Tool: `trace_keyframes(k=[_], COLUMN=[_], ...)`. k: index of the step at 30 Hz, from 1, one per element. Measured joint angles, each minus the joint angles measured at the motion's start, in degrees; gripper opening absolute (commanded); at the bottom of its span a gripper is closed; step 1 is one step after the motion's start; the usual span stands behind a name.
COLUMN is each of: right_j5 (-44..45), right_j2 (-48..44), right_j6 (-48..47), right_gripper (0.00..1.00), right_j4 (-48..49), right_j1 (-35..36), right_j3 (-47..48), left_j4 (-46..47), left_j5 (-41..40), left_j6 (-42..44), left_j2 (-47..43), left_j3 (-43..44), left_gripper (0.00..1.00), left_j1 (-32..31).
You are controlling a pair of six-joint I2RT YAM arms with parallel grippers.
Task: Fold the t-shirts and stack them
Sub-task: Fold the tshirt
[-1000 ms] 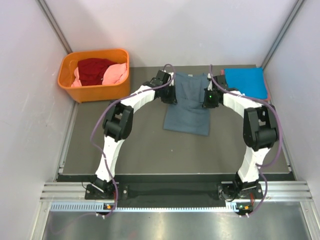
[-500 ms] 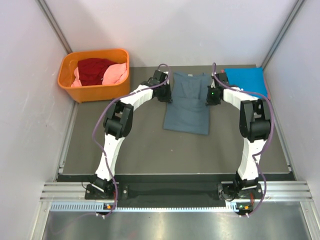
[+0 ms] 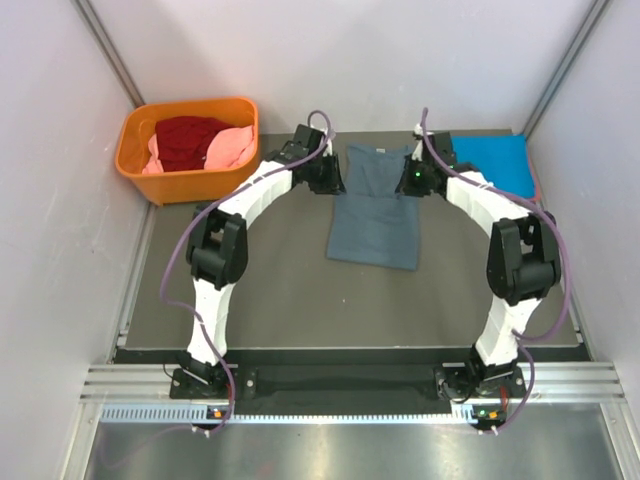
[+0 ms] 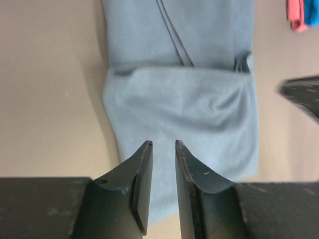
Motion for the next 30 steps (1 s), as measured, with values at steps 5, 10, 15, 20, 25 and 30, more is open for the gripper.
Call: trace_keyframes(k=[5, 10, 15, 20, 25, 30], right_j5=[-2.93, -2.75, -2.54, -2.38, -3.39, -3.56], right_j2=[3.69, 12.87, 16.74, 16.61, 10.86, -3.76], right_j6=[1.27, 1.16, -0.35, -1.57, -0.92, 0.83], right_gripper=[0.02, 0.02, 0.03, 0.16, 0.36, 0.47], right_j4=[1.2, 0.79, -0.15, -0.44, -2.64, -3.93], right_j1=[2.51, 2.45, 2.08, 2.03, 2.03, 2.03], right_j3=[0.22, 4.35, 9.53, 9.75, 5.75, -4.04], left_j4=[-1.64, -2.56, -4.46, -4.31, -3.89, -1.81], left_j5=[0.2, 0.22, 1.68, 2.99, 3.85, 5.11], left_j6=[1.05, 1.07, 1.38, 1.95, 2.38, 2.27], left_j2=[-5.62, -7.19, -7.19, -7.32, -7.69, -9.42], left_j3=[-7.41, -16.33, -21.99, -23.69, -25.53, -28.83], left_gripper=[0.32, 0.36, 0.41, 0.43, 0.43, 0.42], left_j1=[-0.02, 0.0, -0.02, -0.02, -0.02, 0.04])
